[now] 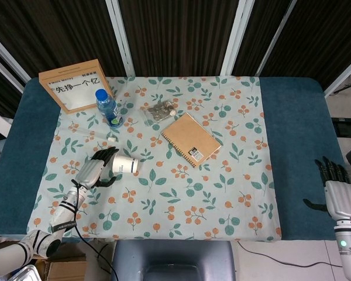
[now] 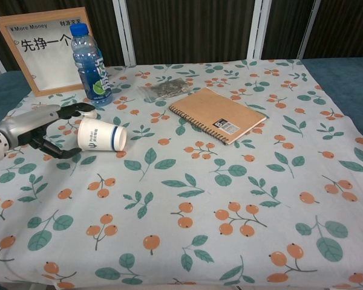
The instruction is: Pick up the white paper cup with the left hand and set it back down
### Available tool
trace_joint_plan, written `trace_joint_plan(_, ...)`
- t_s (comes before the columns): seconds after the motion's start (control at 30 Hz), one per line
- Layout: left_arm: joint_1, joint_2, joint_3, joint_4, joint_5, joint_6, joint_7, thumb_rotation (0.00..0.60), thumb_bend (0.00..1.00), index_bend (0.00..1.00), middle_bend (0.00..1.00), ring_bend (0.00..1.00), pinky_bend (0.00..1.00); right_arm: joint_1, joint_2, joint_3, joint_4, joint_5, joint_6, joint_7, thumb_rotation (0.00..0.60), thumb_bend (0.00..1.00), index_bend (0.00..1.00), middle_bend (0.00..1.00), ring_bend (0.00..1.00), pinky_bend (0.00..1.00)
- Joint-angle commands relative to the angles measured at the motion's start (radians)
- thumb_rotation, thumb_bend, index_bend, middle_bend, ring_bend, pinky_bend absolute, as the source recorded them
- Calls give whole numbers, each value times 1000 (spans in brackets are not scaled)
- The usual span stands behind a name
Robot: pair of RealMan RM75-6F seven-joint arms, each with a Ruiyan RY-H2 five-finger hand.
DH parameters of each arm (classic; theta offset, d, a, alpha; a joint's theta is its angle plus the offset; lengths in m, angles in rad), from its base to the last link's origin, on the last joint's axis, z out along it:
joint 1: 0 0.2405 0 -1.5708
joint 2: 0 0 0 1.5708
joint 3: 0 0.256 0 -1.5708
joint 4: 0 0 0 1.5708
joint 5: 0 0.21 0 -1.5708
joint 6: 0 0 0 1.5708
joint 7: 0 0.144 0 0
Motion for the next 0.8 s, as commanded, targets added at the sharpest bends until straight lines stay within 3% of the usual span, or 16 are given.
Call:
trace_joint_plan(0.03, -2, 45, -4, -64, 9, 37, 178, 600, 351, 0, 0, 0, 22, 0, -1, 3, 2, 5, -1, 2, 600, 69, 0, 0, 0, 0)
trace_joint_plan(0.23, -28, 182, -40, -343, -64, 56, 614, 600, 315, 0, 0, 0, 1, 2, -4, 4, 11, 15, -9, 3, 600, 70, 0, 0, 0, 0)
trace_joint_plan(0.4, -106, 304, -69, -638, -276, 26, 1058, 600, 305, 0, 0, 0, 0, 7, -10, 3, 18, 19, -22, 3, 600, 69, 0, 0, 0, 0)
trace_joint_plan(0.5, -187, 332, -73, -775, -480, 59, 1341, 600, 305, 0, 0, 0, 0, 9, -15, 4, 26, 24, -28, 7, 600, 69, 0, 0, 0, 0)
trace_joint_plan(0.67, -316, 242, -84, -814, -744, 189, 1616, 600, 302, 0, 0, 0, 0, 7, -7, 3, 20, 18, -24, 23, 600, 69, 0, 0, 0, 0)
trace_joint_plan(0.8, -388, 154, -93, -774, -940, 236, 1696, 600, 301, 0, 0, 0, 0, 0, 1, 2, 17, 7, -10, 36, 600, 69, 0, 0, 0, 0)
